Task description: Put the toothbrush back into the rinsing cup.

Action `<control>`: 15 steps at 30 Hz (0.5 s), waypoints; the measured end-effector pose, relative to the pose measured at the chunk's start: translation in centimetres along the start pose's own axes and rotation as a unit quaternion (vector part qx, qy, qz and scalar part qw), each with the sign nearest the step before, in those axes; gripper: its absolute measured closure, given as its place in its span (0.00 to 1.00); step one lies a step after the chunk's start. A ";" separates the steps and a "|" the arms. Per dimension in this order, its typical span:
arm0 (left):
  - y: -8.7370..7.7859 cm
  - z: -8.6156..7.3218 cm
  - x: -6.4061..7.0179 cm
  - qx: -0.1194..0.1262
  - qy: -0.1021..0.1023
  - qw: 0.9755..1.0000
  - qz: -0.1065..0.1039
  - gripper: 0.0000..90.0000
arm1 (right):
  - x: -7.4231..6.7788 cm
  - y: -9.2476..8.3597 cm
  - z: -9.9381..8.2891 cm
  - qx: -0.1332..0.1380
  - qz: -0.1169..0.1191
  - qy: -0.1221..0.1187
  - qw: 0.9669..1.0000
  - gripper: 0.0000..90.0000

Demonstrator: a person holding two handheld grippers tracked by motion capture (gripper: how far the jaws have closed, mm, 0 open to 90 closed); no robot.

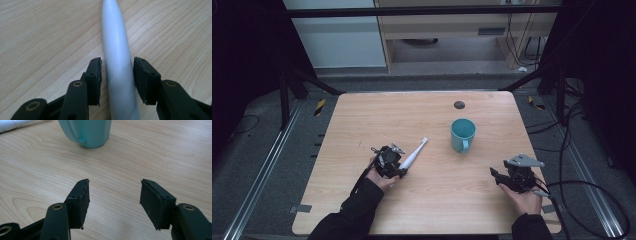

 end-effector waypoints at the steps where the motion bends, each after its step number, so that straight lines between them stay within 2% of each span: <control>1: -0.1 0.0 0.0 -0.002 0.001 1.000 -0.001 0.65 | 0.0 0.0 0.0 0.000 0.000 0.000 1.000 0.45; 7: -0.1 -0.1 0.0 -0.024 0.005 1.000 -0.011 0.68 | 0.0 0.1 0.0 -0.002 0.003 0.000 1.000 0.45; 15: -0.2 0.0 -0.1 -0.038 0.009 0.999 -0.009 0.71 | 0.0 0.1 0.0 -0.004 0.003 0.002 1.000 0.46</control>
Point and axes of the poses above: each handheld gripper's, and its own axes: y roughly forward along the jaws, z roughly out of its top, x roughly to its right, the point moved 1 cm from there along y, roughly forward along the jaws, and after that the axes turned 10 degrees about -x, right-handed, at the moved point
